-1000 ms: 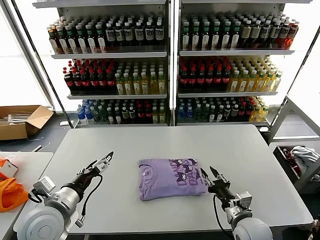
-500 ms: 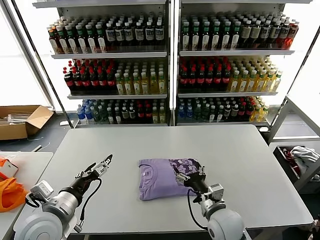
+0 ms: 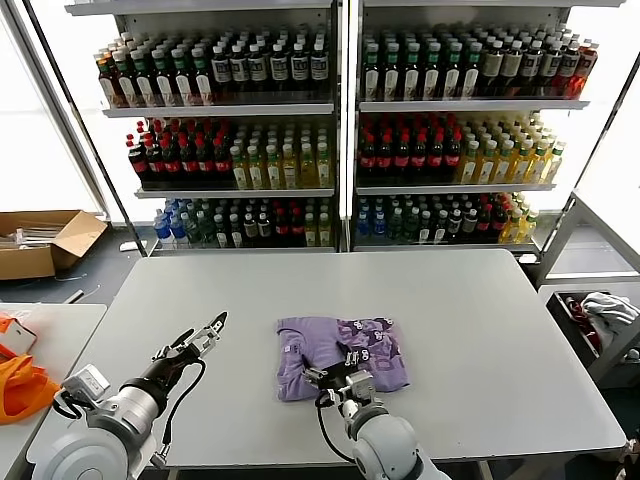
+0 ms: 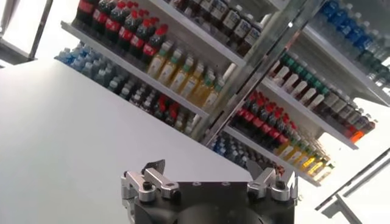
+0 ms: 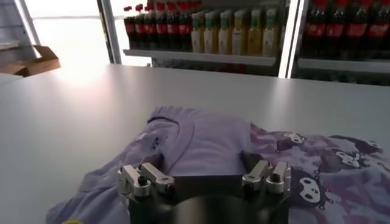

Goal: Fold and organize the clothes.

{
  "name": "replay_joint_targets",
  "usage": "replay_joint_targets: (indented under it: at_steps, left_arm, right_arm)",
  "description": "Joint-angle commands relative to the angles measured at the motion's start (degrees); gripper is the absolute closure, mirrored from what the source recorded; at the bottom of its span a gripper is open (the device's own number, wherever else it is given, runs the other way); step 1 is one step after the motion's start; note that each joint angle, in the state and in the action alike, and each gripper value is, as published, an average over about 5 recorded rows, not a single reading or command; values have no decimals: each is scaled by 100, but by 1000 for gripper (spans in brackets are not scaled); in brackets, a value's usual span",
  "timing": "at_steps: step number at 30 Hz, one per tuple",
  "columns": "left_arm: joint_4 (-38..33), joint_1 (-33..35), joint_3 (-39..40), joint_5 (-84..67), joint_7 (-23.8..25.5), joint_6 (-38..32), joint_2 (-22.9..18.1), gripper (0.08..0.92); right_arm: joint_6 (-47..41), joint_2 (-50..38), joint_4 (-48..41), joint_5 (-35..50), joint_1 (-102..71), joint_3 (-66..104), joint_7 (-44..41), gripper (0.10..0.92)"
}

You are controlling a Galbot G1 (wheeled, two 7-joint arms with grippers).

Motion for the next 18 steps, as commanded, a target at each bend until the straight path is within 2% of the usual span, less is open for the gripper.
replay_joint_targets:
  at_steps: [1, 5, 8, 12, 18]
  left_arm:
    - [-9, -86, 82, 8, -5, 4, 33, 177]
    - [-13, -102, 107, 2, 1, 5, 122, 177]
    - [-8, -102, 141, -6, 2, 6, 155, 177]
    - [-31, -122, 225, -14, -5, 10, 149, 177]
    - [13, -155, 292, -8, -5, 14, 131, 177]
  right_arm:
    - [368, -180, 678, -132, 4, 61, 221, 203]
    - [474, -482, 1515, -62, -240, 829, 126, 203]
    - [501, -734, 1624, 21, -475, 1346, -6, 203]
    - [564, -770, 1233, 360, -774, 1740, -170, 203]
    - [547, -218, 285, 474, -879, 1587, -199, 203]
